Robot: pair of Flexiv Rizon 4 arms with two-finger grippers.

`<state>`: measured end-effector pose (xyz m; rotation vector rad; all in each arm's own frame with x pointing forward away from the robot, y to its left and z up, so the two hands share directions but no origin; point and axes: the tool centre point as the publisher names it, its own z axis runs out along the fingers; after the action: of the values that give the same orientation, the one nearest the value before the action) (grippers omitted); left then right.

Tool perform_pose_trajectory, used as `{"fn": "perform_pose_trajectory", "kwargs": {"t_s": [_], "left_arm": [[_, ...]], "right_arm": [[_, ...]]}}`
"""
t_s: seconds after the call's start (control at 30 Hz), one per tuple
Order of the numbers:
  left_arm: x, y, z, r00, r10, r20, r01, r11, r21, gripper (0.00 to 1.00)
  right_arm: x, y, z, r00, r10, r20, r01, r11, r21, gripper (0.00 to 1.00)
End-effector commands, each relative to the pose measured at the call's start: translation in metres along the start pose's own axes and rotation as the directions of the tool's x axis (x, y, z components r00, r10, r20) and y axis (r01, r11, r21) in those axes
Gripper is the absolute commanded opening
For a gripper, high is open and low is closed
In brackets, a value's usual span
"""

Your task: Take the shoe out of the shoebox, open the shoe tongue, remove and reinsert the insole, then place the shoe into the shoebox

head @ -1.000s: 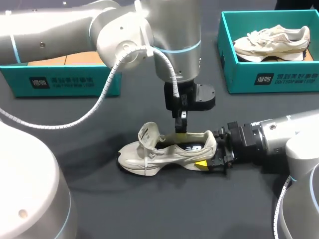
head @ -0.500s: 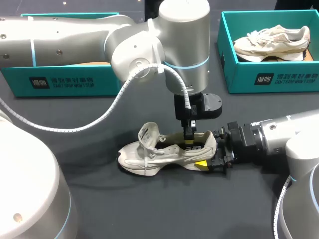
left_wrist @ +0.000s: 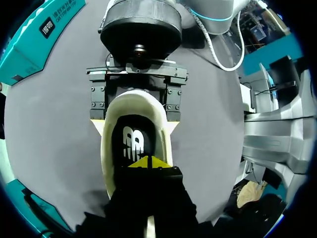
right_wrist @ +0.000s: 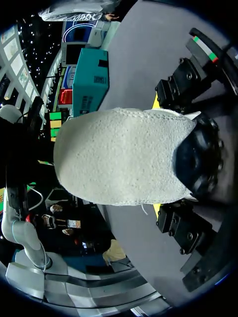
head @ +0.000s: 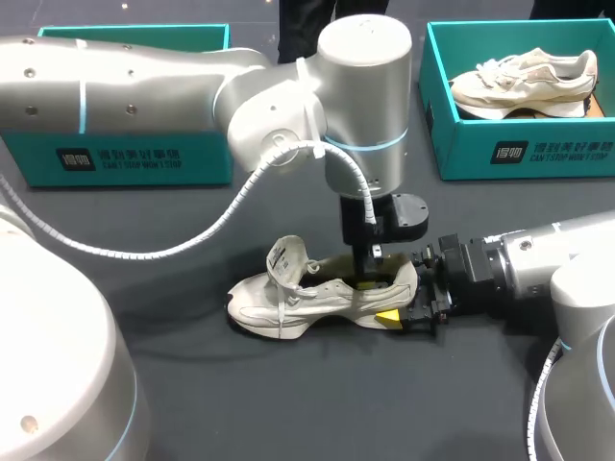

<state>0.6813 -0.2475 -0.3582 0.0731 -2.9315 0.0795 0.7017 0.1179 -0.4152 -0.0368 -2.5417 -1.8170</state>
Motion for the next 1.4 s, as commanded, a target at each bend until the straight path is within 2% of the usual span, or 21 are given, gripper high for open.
{"fn": "perform_pose_trajectory", "kwargs": {"t_s": [0.03, 0.3, 0.53, 0.63, 0.9, 0.97, 1.03, 1.1, 1.23, 1.4], "left_arm": [[-0.005, 0.005, 0.007, 1.0, -0.014, -0.025, 0.013, 1.0, -0.011, 0.0], [-0.003, 0.024, 0.017, 0.998, -0.03, -0.055, 0.027, 0.999, -0.045, 0.0], [0.012, 0.042, 0.016, 0.999, -0.002, -0.052, 0.0, 0.999, -0.046, 0.0], [0.017, 0.045, 0.02, 1.0, -0.003, -0.014, 0.002, 0.998, -0.055, 0.0], [0.019, 0.049, 0.03, 1.0, -0.003, -0.017, 0.002, 0.999, -0.052, 0.0], [0.017, 0.049, 0.032, 1.0, -0.012, 0.003, 0.012, 0.999, -0.052, 0.21], [0.014, 0.048, 0.034, 1.0, -0.017, 0.008, 0.018, 0.999, -0.051, 0.21], [0.011, 0.047, 0.036, 0.999, -0.027, 0.03, 0.028, 0.998, -0.048, 0.25], [0.007, 0.044, 0.038, 0.998, -0.028, 0.063, 0.031, 0.999, -0.045, 0.39], [0.004, 0.039, 0.041, 0.992, -0.027, 0.122, 0.032, 0.999, -0.041, 0.41]], "right_arm": [[0.001, 0.0, 0.001, 1.0, 0.001, 0.001, -0.001, 1.0, 0.005, 0.0], [0.001, 0.0, 0.001, 1.0, 0.001, 0.001, -0.001, 1.0, 0.005, 0.0], [0.001, 0.0, 0.001, 1.0, 0.001, 0.001, -0.001, 1.0, 0.005, 0.0], [0.001, 0.0, 0.001, 1.0, 0.001, 0.001, -0.001, 1.0, 0.005, 0.0], [0.001, 0.0, 0.001, 1.0, 0.001, 0.001, -0.001, 1.0, 0.005, 0.0], [0.001, 0.0, 0.001, 1.0, 0.001, 0.001, -0.001, 1.0, 0.005, 0.0], [0.001, 0.0, 0.001, 1.0, 0.001, 0.001, -0.001, 1.0, 0.005, 0.0], [0.001, 0.0, 0.001, 1.0, 0.001, 0.001, -0.001, 1.0, 0.005, 0.0], [0.001, 0.0, 0.001, 1.0, 0.001, 0.001, -0.001, 1.0, 0.005, 0.0], [0.001, 0.0, 0.001, 1.0, 0.001, 0.001, -0.001, 1.0, 0.005, 0.0]]}}
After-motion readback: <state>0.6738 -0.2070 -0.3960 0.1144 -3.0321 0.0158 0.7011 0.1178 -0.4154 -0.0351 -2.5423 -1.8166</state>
